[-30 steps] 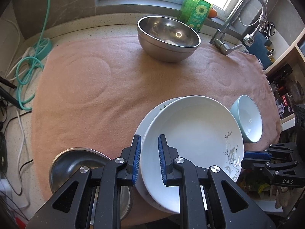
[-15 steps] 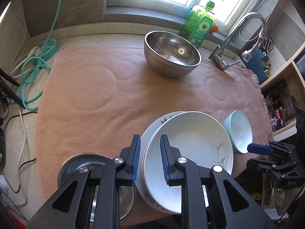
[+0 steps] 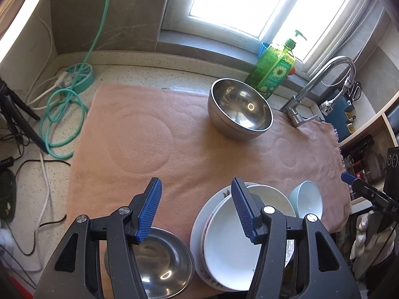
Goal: Organize plates and bowls
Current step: 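Move to the steel bowl by the faucet and close both grippers on its rim, then lift the steel bowl, carry it beside the plate stack and open both grippers, then move to the red-outside steel bowl and close both grippers on its rim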
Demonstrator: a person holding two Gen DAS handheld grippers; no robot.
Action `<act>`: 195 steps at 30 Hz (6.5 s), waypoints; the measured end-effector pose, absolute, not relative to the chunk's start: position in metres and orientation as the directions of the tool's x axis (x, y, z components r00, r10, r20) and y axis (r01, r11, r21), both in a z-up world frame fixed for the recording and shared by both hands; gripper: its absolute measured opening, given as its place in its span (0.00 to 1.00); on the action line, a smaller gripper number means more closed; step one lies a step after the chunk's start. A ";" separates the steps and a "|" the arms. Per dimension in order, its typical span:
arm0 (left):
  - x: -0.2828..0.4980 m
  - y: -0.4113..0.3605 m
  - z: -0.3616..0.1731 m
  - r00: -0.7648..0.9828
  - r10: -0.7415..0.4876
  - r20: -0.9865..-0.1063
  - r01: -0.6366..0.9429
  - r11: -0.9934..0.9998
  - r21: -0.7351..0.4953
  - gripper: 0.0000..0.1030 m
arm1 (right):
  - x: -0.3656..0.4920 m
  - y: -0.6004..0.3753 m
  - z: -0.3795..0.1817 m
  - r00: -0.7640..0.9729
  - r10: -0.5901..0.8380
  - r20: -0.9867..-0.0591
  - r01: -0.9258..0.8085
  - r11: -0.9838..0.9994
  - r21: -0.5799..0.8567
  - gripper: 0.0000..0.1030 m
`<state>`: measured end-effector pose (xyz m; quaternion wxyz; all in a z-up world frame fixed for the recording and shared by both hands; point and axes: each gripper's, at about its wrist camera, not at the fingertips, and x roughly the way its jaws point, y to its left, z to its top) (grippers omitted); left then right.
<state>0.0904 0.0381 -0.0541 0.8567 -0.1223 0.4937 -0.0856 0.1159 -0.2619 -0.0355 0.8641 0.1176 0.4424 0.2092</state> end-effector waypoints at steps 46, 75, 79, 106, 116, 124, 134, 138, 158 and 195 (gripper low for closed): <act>0.273 0.005 -0.119 0.283 -0.424 -0.860 0.016 0.899 -0.438 0.35 | 0.319 -0.210 -0.121 0.274 0.413 -0.868 -0.057 0.908 0.414 0.46; 0.232 0.010 -0.101 0.302 -0.415 -0.858 0.059 0.907 -0.418 0.20 | 0.269 -0.185 -0.113 0.211 0.429 -0.878 -0.160 0.901 0.402 0.17; 0.215 0.017 -0.097 0.309 -0.414 -0.856 0.056 0.907 -0.418 0.20 | 0.254 -0.177 -0.113 0.196 0.443 -0.875 -0.182 0.893 0.411 0.17; 0.168 0.048 -0.113 0.327 -0.367 -0.871 -0.039 0.916 -0.400 0.20 | 0.235 -0.129 -0.133 0.148 0.430 -0.891 -0.265 0.885 0.383 0.17; 0.169 0.048 -0.118 0.325 -0.353 -0.878 -0.037 0.922 -0.384 0.20 | 0.236 -0.125 -0.131 0.165 0.418 -0.893 -0.278 0.889 0.364 0.17; 0.170 0.050 -0.119 0.320 -0.364 -0.875 -0.039 0.918 -0.396 0.20 | 0.239 -0.125 -0.130 0.164 0.416 -0.895 -0.280 0.889 0.362 0.18; 0.167 0.058 -0.107 0.345 -0.341 -0.874 -0.042 0.925 -0.377 0.39 | 0.236 -0.134 -0.105 0.251 0.392 -0.885 -0.284 0.904 0.320 0.66; 0.162 0.067 -0.101 0.362 -0.334 -0.870 -0.055 0.924 -0.378 0.42 | 0.231 -0.140 -0.093 0.284 0.406 -0.869 -0.284 0.901 0.328 0.73; 0.069 0.116 -0.063 0.519 -0.285 -0.806 -0.152 0.897 -0.415 0.50 | 0.166 -0.117 -0.044 0.325 0.507 -0.798 -0.413 0.835 0.363 0.79; -0.043 0.127 -0.126 0.505 -0.278 -0.817 -0.370 0.785 -0.496 0.47 | 0.100 0.010 -0.121 0.087 0.435 -0.896 -0.714 0.655 0.248 0.61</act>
